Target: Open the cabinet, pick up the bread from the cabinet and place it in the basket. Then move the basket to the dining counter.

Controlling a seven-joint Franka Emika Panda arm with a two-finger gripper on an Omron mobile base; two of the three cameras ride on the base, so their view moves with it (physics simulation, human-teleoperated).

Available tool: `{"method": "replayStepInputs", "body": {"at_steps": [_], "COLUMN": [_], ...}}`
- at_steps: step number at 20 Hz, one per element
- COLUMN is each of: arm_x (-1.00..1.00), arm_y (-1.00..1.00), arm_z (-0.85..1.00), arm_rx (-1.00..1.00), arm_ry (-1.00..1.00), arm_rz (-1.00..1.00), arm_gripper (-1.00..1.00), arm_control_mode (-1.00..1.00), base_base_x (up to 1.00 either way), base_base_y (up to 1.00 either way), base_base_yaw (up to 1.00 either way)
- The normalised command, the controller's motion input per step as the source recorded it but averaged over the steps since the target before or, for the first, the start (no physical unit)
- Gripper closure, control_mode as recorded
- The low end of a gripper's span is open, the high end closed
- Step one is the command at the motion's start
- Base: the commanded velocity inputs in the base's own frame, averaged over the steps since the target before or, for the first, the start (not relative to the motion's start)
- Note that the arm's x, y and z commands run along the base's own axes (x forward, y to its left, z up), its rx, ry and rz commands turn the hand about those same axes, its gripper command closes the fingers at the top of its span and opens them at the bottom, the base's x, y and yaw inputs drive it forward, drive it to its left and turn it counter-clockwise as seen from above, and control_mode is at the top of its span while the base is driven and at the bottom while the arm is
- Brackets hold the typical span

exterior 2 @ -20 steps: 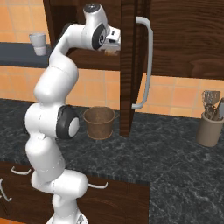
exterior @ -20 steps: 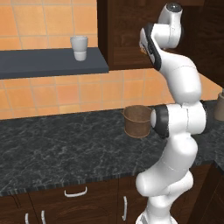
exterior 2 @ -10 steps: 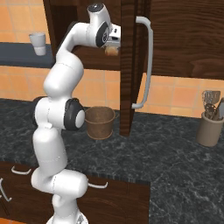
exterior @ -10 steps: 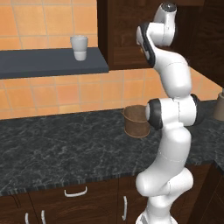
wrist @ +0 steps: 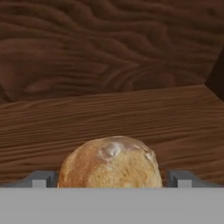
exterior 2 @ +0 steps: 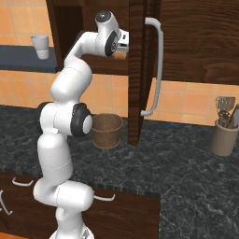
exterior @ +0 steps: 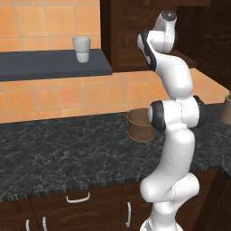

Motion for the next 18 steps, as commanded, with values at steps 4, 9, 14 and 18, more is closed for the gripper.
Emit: {"method": "replayStepInputs", "body": {"at_steps": [4,9,14,18], "arm_x": [0.22,0.01,0.0,0.01], "arm_y": [0.0,0.0,0.0,0.0], "arm_z": [-0.02,-0.33,-0.48,-0.16], "arm_rx": [0.0,0.0,0.0,0.01], "arm_ry": [0.09,0.02,-0.03,0.0], "arm_rz": [-0.02,-0.01,0.0,0.0], "arm_gripper": [-1.0,-1.0,-1.0,-1.0], "arm_control_mode": [-1.0,-1.0,-1.0,-1.0], "base_base_x": [0.0,0.0,0.0,0.0], "base_base_y": [0.0,0.0,0.0,0.0], "base_base_yaw": [0.0,0.0,0.0,0.0]}}
